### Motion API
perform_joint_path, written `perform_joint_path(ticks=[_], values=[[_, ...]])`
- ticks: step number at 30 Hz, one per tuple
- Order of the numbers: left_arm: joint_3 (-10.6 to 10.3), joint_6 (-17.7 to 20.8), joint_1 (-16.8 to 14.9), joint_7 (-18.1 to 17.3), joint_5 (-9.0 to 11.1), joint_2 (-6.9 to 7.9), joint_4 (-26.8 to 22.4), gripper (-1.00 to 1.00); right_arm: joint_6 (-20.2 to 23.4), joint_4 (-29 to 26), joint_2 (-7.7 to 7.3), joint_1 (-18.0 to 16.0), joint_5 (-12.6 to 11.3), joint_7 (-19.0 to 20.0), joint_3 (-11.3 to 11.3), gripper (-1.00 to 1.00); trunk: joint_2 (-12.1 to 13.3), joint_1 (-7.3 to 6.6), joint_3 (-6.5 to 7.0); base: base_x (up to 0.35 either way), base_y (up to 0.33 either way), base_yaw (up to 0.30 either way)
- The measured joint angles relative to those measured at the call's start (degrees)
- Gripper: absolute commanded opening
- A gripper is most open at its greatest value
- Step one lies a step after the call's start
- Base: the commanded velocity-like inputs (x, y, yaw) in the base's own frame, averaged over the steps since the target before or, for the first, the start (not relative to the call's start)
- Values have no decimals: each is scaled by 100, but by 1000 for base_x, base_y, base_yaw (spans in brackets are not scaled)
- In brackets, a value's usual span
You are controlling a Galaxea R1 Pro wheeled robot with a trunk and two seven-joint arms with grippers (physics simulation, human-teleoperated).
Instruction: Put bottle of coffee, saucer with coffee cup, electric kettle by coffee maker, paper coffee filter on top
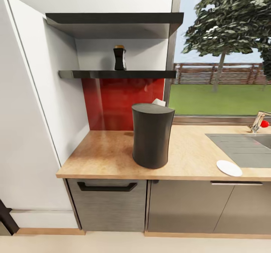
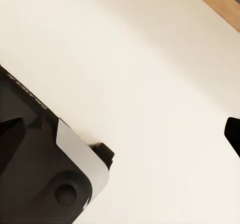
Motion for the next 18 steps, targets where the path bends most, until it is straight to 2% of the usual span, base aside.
perform_joint_path(ticks=[7, 11, 12, 15, 17, 18], values=[[-4, -1, 0, 0, 0, 0, 0, 100, -7, 0, 0, 2, 0, 0, 0, 100, 281, -154, 126, 0, 0, 0], [-3, -8, 0, -13, 2, 8, -73, 100, -9, 0, 0, 9, 0, 0, 4, 100, 283, -155, 127, 0, 0, 0], [-2, 19, -6, -39, 5, 1, -580, 100, -9, 0, 0, 17, 0, 0, 3, 100, 283, -155, 128, 0, 0, 0], [-38, 208, 0, -58, 1, -53, -1357, 100, -9, 0, 0, 26, 0, 0, 1, 100, 283, -155, 127, 0, 0, 0], [-91, 647, 0, -70, 0, -250, -1971, 100, -9, 0, 0, 28, 2, -3, 1, 100, 283, -155, 127, 0, 0, 0], [-158, 1069, 0, -83, -3, -415, -2398, 100, -9, 1, 0, 29, 1, -3, 1, 100, 283, -155, 128, 0, 0, 0]])
